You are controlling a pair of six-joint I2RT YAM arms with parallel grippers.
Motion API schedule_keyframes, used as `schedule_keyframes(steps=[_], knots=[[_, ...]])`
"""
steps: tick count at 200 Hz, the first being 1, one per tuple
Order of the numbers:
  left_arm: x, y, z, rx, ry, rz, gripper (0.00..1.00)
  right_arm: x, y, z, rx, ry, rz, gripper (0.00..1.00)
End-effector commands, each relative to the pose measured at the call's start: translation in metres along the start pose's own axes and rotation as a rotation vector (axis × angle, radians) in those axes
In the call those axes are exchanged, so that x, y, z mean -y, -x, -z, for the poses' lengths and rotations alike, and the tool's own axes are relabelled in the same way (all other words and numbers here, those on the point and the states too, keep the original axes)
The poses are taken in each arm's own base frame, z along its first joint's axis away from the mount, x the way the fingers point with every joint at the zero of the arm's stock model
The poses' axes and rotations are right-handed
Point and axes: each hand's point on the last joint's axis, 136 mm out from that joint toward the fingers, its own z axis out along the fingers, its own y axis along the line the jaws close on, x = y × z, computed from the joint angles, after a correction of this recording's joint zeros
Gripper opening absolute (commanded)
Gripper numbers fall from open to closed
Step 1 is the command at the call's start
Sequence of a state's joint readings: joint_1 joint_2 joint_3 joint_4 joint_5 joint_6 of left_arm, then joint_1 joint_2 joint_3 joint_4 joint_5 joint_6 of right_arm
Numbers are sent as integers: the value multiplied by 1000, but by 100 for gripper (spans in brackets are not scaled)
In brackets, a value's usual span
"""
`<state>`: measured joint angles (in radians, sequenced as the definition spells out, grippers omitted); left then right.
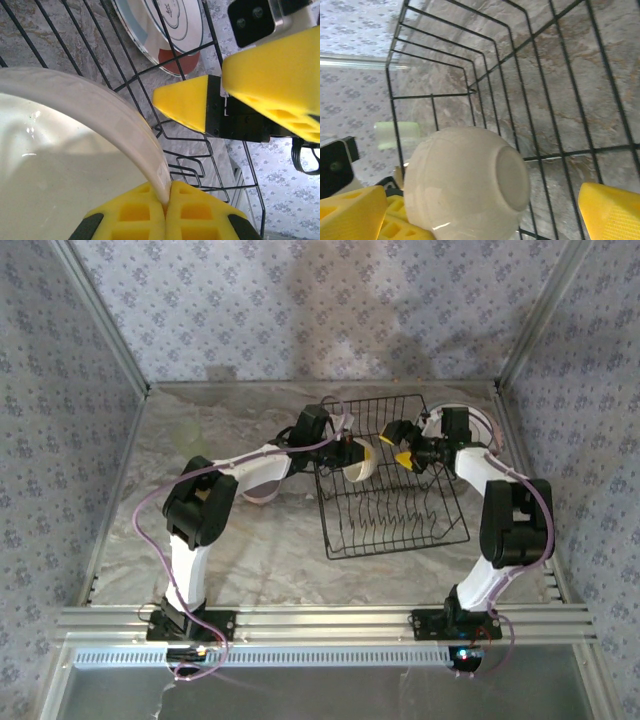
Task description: Unload the mixed dishes from the dish rack
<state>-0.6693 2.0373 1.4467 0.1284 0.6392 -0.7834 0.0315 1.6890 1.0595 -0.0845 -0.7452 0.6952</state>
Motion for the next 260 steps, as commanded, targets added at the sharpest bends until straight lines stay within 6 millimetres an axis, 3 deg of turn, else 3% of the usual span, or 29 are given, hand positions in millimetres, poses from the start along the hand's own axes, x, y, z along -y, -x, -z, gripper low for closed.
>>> schedule_keyframes(steps=[1,106,143,176,180,207,260], knots=[[50,21,21,43,-57,-103,0,2,0,12,32,-102,68,100],[87,25,23,-4,31,-231,0,-14,-7,65,170,-305,258,100],[102,24,24,-16,66,-281,0,-11,-21,84,205,-345,309,100],[106,20,26,-42,131,-316,0,-21,-32,108,271,-337,347,100],[114,24,29,-30,132,-333,0,-22,-33,111,280,-336,350,100],[114,25,40,-37,242,-364,0,-27,-40,122,310,-322,373,100],[94,21,96,-47,583,-416,0,-44,-56,118,310,-257,468,100]])
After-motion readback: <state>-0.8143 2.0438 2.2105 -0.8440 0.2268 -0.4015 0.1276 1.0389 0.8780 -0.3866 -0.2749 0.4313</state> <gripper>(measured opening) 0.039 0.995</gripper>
